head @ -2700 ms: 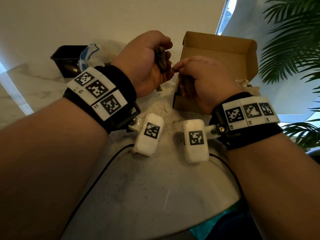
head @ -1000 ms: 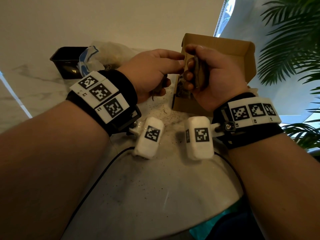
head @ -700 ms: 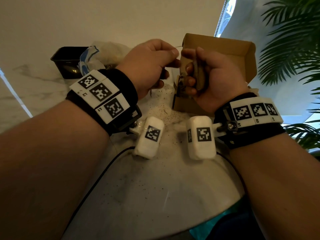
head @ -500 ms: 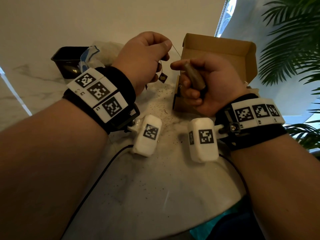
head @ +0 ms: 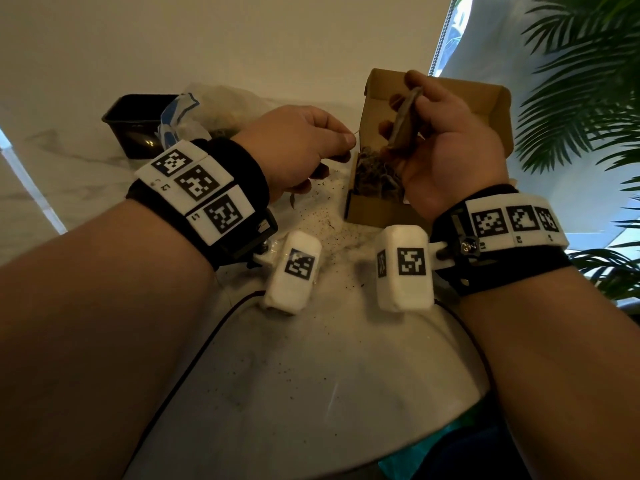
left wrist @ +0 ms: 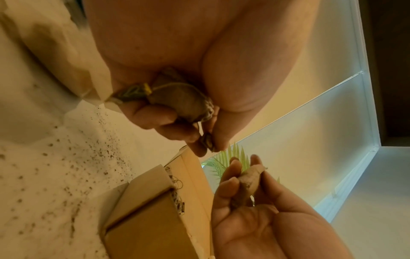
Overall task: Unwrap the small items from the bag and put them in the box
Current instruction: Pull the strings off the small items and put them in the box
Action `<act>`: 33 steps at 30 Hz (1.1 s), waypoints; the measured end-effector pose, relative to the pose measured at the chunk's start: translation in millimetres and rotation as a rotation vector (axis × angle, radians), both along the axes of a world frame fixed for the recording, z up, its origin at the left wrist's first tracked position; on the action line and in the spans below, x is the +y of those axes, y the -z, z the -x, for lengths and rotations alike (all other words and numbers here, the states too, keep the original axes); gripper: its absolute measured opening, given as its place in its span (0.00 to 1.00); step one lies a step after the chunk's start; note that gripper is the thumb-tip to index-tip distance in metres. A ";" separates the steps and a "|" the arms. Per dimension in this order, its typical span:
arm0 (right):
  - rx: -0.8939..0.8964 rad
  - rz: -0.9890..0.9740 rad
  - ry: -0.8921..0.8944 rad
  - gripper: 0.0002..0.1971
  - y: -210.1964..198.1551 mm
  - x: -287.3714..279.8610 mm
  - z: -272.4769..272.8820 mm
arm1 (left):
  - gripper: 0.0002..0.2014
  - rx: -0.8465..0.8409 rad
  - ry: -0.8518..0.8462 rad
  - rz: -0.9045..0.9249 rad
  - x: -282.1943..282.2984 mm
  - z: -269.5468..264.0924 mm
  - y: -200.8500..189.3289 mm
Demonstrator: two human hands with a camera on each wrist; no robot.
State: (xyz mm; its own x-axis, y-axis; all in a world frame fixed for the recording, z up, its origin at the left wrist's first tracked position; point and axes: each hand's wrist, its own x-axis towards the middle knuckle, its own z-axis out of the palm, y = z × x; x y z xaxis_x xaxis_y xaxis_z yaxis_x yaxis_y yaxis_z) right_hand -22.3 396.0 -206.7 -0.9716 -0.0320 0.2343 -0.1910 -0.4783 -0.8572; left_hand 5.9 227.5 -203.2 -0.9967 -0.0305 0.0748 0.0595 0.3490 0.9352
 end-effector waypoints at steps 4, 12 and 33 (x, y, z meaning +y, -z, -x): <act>-0.033 0.025 0.040 0.16 1.1 -0.4 1.5 | 0.04 0.005 -0.014 -0.006 -1.2 1.1 0.2; -0.037 -0.001 0.057 0.12 3.3 -0.8 3.8 | 0.06 0.023 -0.042 -0.017 -5.0 5.4 1.9; -0.037 -0.229 0.185 0.08 6.3 8.1 8.1 | 0.05 -0.047 0.168 -0.053 7.4 -7.9 -5.6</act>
State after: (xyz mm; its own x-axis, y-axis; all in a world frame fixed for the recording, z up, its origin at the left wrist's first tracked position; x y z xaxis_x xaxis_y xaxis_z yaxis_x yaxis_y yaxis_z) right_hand -30.3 404.1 -213.0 -0.9737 0.0990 0.2054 -0.2233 -0.2316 -0.9468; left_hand 13.7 234.9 -197.7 -0.9905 0.1340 0.0310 0.0689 0.2880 0.9552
